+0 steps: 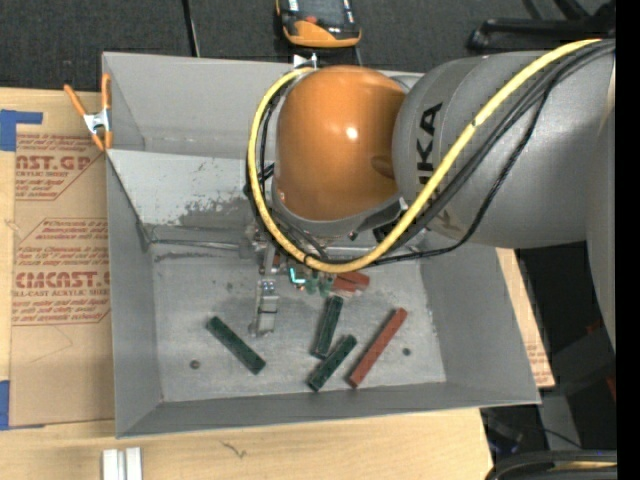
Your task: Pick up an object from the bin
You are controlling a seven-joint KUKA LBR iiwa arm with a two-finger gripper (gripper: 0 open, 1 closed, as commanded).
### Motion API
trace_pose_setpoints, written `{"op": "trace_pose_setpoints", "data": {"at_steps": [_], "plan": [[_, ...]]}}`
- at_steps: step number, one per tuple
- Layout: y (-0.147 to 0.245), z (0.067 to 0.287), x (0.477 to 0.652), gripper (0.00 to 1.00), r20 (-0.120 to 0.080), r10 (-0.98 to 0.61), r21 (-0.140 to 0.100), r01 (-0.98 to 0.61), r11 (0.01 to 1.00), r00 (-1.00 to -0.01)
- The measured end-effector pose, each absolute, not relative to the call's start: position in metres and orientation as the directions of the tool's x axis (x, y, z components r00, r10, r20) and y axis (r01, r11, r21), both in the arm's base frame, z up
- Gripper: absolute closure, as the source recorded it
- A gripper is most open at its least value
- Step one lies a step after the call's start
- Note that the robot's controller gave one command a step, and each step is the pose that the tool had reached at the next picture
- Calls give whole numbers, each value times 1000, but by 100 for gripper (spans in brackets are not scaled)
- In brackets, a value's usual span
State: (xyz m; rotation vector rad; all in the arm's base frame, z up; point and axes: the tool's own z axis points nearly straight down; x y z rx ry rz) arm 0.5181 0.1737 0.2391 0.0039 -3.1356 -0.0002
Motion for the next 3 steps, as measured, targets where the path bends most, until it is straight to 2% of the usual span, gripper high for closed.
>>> {"op": "trace_pose_setpoints", "data": {"at_steps": [1,2,3], "plan": [[173,243,520,0,-1,0,1,0,1000,-1000],[159,167,514,0,-4,92,2,92,996,-996],[142,151,516,0,4,99,-1,99,995,-995]]}}
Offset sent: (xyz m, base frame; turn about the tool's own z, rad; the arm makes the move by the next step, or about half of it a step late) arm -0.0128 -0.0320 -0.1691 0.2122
